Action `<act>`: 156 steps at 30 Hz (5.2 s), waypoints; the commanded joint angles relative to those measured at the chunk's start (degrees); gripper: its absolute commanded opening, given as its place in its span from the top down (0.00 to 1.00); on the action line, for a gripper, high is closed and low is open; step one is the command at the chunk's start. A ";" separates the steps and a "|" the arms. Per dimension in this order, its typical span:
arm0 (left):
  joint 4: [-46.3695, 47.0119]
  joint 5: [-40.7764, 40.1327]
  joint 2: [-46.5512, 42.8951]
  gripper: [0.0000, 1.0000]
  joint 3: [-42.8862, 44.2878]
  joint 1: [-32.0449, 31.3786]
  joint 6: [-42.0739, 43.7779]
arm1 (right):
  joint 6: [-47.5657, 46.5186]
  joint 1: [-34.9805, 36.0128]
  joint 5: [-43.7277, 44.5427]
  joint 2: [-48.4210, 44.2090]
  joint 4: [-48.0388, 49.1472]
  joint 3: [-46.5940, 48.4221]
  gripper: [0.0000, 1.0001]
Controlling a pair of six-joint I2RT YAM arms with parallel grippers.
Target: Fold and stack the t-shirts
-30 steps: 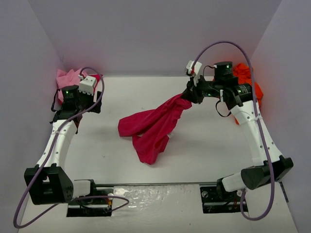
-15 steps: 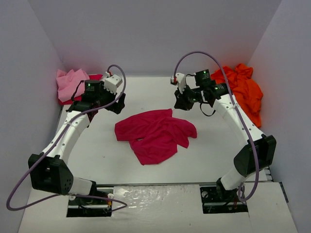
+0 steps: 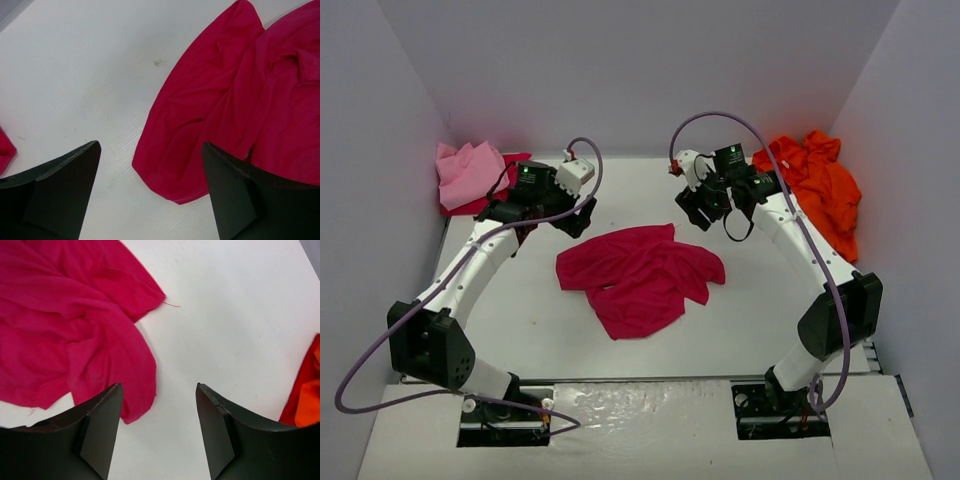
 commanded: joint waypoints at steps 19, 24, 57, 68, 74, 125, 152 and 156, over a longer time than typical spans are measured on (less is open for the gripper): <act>1.82 -9.10 6.98 0.25 8.36 -10.88 0.31 | -2.56 -2.34 5.89 -8.15 -4.46 -10.40 0.58; 4.32 -11.33 5.93 0.24 7.42 -6.45 -1.37 | -3.23 -1.46 4.80 -9.61 -8.28 -13.77 0.66; 5.03 -14.95 6.28 0.24 5.64 -0.66 0.14 | -1.19 12.57 6.09 3.91 -11.81 -20.74 0.60; 5.01 -15.11 6.13 0.24 5.40 -0.66 0.72 | -1.66 12.57 7.81 11.14 -9.81 -17.72 0.62; 5.21 -15.04 6.19 0.24 5.11 -0.66 0.92 | -1.51 12.46 9.08 14.72 -8.60 -17.81 0.62; -5.83 -7.19 25.77 0.24 26.20 -11.93 -1.60 | -3.75 1.08 12.34 -12.00 -4.99 16.76 1.00; 0.14 -10.21 17.47 0.26 4.23 -17.89 5.53 | -2.39 -1.67 16.81 -14.53 1.87 11.78 1.00; 0.07 -10.29 18.69 0.26 3.86 -18.78 5.80 | -2.48 -1.67 16.78 -14.47 2.11 11.47 1.00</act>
